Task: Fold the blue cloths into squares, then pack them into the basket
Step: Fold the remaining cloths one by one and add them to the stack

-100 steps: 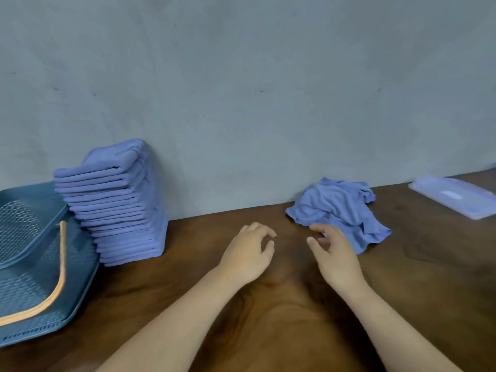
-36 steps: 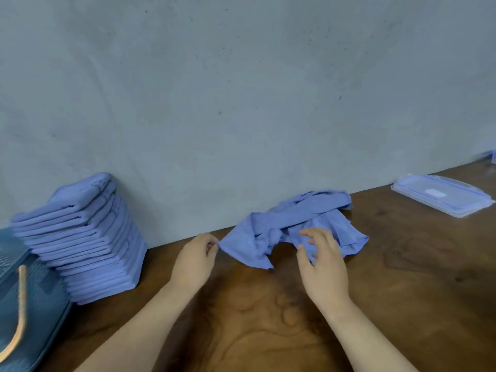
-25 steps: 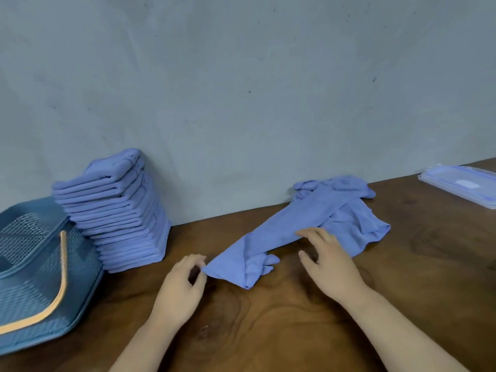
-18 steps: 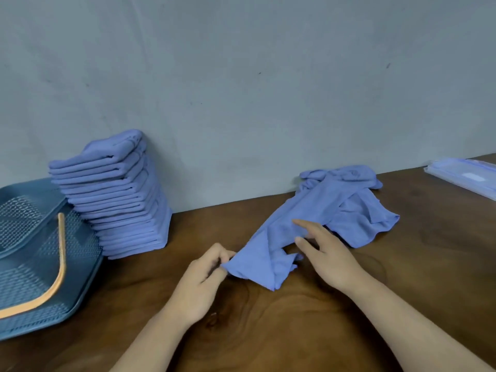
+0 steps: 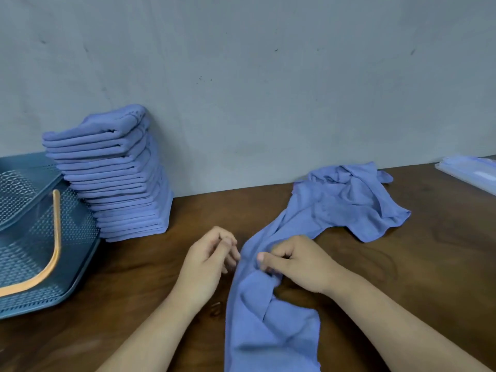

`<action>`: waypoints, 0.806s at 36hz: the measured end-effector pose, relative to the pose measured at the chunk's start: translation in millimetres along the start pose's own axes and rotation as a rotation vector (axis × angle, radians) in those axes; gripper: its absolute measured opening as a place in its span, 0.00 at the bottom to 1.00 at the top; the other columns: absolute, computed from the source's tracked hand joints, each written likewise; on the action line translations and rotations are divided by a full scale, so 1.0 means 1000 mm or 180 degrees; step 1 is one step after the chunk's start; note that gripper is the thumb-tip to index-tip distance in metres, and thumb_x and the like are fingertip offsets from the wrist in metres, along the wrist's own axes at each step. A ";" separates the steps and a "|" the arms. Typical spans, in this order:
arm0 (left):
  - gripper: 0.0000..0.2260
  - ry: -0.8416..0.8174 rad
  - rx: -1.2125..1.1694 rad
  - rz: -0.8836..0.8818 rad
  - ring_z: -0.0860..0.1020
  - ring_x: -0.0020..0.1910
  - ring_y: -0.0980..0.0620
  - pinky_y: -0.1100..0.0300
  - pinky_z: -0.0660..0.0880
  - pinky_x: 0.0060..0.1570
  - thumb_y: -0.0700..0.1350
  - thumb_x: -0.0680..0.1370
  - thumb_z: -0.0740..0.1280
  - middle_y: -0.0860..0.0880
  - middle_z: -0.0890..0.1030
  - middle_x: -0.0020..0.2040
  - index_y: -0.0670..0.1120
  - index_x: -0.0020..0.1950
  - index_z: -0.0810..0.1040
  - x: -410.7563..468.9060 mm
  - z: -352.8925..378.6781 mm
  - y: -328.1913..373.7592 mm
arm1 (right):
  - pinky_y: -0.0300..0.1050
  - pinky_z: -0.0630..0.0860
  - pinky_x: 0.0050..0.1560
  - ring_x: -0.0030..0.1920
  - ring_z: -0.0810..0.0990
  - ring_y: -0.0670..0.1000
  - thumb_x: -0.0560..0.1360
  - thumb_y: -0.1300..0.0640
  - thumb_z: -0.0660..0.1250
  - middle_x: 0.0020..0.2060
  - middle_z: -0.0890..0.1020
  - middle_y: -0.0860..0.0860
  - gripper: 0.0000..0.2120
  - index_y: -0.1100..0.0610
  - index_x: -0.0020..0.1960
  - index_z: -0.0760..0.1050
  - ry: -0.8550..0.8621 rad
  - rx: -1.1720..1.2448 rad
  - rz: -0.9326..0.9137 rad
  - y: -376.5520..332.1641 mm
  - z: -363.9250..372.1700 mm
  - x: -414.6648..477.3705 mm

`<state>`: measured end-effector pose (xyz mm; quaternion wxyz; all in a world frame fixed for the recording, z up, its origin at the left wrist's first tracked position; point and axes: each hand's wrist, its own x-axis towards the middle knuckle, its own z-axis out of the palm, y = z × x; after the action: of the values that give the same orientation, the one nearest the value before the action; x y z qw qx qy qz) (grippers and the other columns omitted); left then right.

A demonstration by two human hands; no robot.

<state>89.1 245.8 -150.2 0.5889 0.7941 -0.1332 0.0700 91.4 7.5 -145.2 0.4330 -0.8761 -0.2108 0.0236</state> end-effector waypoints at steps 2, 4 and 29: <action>0.07 0.0213 0.0475 0.0003 0.83 0.46 0.54 0.54 0.80 0.49 0.42 0.84 0.66 0.52 0.86 0.46 0.53 0.50 0.80 0.002 0.001 -0.004 | 0.39 0.78 0.45 0.38 0.85 0.46 0.82 0.45 0.70 0.35 0.87 0.47 0.19 0.55 0.40 0.88 -0.0427 0.0267 0.0091 -0.011 0.001 -0.004; 0.06 0.0182 0.0705 -0.0031 0.83 0.54 0.59 0.58 0.79 0.57 0.45 0.84 0.69 0.57 0.85 0.52 0.56 0.55 0.81 0.004 0.000 -0.010 | 0.39 0.79 0.47 0.38 0.86 0.49 0.82 0.45 0.70 0.36 0.88 0.51 0.20 0.59 0.41 0.88 -0.0859 0.0408 0.0104 -0.021 0.002 -0.005; 0.32 -0.0687 0.1148 0.0473 0.67 0.24 0.46 0.49 0.68 0.31 0.65 0.82 0.60 0.50 0.67 0.22 0.46 0.25 0.66 0.005 -0.019 -0.026 | 0.54 0.56 0.79 0.77 0.63 0.45 0.78 0.38 0.59 0.74 0.69 0.35 0.24 0.38 0.73 0.70 0.0820 -0.1453 0.1248 0.034 -0.017 0.000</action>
<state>102.5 270.4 -167.3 0.4129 0.8774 -0.2389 0.0506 107.0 -23.2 -161.0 0.2357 -0.9702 0.0186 -0.0523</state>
